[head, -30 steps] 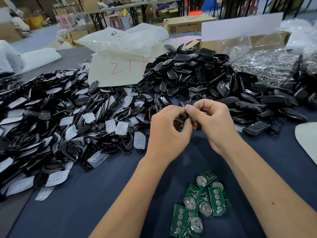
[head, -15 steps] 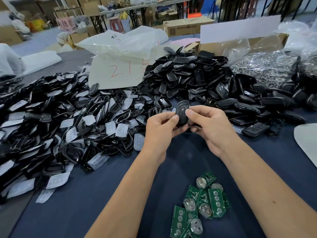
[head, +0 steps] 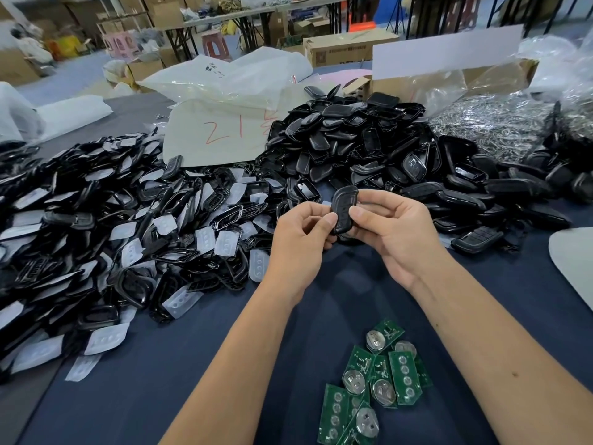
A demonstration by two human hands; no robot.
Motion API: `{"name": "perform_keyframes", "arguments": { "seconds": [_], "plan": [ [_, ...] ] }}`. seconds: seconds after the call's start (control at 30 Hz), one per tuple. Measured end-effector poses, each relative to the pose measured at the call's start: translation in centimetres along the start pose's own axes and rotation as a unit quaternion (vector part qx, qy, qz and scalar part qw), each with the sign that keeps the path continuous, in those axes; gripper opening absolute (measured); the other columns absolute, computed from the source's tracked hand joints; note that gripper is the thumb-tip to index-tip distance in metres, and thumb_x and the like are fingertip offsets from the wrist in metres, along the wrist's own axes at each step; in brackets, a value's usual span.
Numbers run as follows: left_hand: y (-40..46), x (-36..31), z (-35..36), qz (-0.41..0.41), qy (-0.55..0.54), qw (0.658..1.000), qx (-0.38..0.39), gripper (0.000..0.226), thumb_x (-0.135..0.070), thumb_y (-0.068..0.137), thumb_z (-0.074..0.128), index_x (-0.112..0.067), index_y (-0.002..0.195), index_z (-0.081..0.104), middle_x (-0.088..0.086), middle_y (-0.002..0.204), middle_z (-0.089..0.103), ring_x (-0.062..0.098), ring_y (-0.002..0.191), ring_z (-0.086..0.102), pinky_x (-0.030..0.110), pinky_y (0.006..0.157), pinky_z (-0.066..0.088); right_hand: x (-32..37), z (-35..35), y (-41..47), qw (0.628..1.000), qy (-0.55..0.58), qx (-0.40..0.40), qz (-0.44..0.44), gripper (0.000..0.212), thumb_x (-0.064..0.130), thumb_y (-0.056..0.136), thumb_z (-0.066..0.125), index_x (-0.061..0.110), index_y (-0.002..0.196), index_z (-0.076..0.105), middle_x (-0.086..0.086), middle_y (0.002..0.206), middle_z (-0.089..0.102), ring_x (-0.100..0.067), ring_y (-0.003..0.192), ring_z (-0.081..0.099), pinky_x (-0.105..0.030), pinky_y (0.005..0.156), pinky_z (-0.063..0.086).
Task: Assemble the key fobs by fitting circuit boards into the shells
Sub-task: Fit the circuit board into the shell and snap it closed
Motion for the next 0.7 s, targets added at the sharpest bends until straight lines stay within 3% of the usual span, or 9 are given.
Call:
{"name": "perform_keyframes", "arguments": {
  "seconds": [0.27, 0.47, 0.57, 0.63, 0.7],
  "plan": [
    [0.2, -0.3, 0.5, -0.020, -0.055, 0.998, 0.024, 0.016, -0.006, 0.103, 0.060, -0.014, 0.092, 0.070, -0.009, 0.067, 0.064, 0.005, 0.060, 0.050, 0.018, 0.059, 0.047, -0.1, 0.8, 0.0, 0.995, 0.087, 0.043, 0.011, 0.030, 0.002, 0.075, 0.072, 0.005, 0.105, 0.067, -0.004, 0.078, 0.077, -0.012, 0.063, 0.070, -0.022, 0.061, 0.057],
    [0.0, -0.3, 0.5, -0.031, -0.084, 0.996, -0.001, 0.014, -0.006, 0.101, 0.062, -0.010, 0.092, 0.070, -0.001, 0.072, 0.061, 0.004, 0.057, 0.047, 0.017, 0.057, 0.043, -0.5, 0.2, 0.1, 0.997, 0.077, 0.020, 0.025, 0.032, 0.005, 0.077, 0.074, 0.008, 0.108, 0.068, -0.005, 0.084, 0.078, -0.012, 0.073, 0.073, -0.020, 0.063, 0.058],
    [0.0, -2.2, -1.1, 0.064, 0.097, 0.991, -0.067, 0.017, -0.010, 0.098, 0.067, -0.021, 0.086, 0.066, -0.008, 0.077, 0.067, 0.005, 0.067, 0.058, 0.019, 0.068, 0.047, -0.5, 0.1, 0.0, 1.000, -0.004, -0.025, -0.008, 0.022, 0.004, 0.087, 0.077, 0.007, 0.109, 0.071, -0.010, 0.087, 0.077, -0.019, 0.081, 0.074, -0.027, 0.071, 0.061],
    [-0.6, -3.9, -1.0, 0.136, 0.218, 0.963, -0.086, 0.018, -0.010, 0.096, 0.068, -0.022, 0.085, 0.061, -0.010, 0.080, 0.066, 0.009, 0.078, 0.061, 0.020, 0.072, 0.047, -0.6, 0.6, -0.2, 0.998, -0.030, -0.039, -0.029, 0.017, 0.008, 0.089, 0.079, 0.007, 0.105, 0.073, -0.008, 0.086, 0.079, -0.017, 0.080, 0.075, -0.029, 0.075, 0.062],
    [-1.2, -5.0, 0.3, 0.199, 0.330, 0.919, -0.087, 0.013, -0.006, 0.095, 0.066, -0.014, 0.087, 0.059, -0.001, 0.085, 0.063, 0.018, 0.080, 0.056, 0.029, 0.070, 0.040, -0.8, 0.8, -0.5, 0.997, -0.032, -0.062, -0.036, 0.015, 0.011, 0.087, 0.082, 0.006, 0.100, 0.076, -0.010, 0.087, 0.080, -0.018, 0.079, 0.076, -0.031, 0.077, 0.063]
  ]
}}
Point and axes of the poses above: each hand's wrist, its own y-axis towards the middle knuckle, its own z-axis out of the palm, x = y × z, the point moved 10 cm from there along y, towards the middle knuckle
